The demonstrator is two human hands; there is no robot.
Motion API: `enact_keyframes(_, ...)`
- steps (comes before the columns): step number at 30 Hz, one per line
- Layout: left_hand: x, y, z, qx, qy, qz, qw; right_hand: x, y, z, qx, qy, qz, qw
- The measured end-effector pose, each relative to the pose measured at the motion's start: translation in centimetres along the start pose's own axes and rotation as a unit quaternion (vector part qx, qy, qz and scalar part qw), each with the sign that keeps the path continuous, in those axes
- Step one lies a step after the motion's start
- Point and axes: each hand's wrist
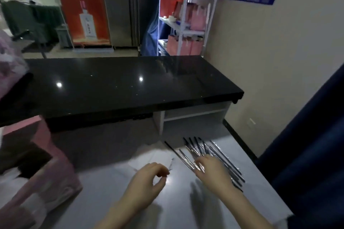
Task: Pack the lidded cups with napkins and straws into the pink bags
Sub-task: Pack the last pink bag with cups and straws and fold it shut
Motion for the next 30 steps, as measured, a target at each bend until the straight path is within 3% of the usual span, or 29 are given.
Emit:
enact_keyframes(8,-3.6,10.2,-9.3,0.124,0.009,-0.081,0.989,-8.3,1.6,-1.5,0.022,0.066,0.064,0.995)
enact_keyframes(13,-4.2,12.7,-12.1,0.098,-0.002,-0.161,0.982,-10.3,2.6,-1.7,0.002,0.037,0.029,0.999)
enact_keyframes(18,-4.1,13.3,-13.6,0.080,0.055,-0.227,0.969,-11.2,2.2,-1.5,-0.040,0.042,-0.058,0.997)
enact_keyframes(21,-4.0,13.1,-14.1,0.029,0.060,-0.206,0.976,-11.7,1.5,-1.3,-0.067,0.050,-0.094,0.992)
enact_keyframes(30,-3.8,9.8,-14.0,0.009,-0.004,-0.108,0.994,-11.2,-0.9,-1.0,-0.079,0.030,-0.169,0.982)
Point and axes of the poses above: each hand's wrist, its own z-axis away from the middle knuckle, its own y-axis out of the palm, x = y × z, and after that the axes turned 8 degrees about -z, right-handed
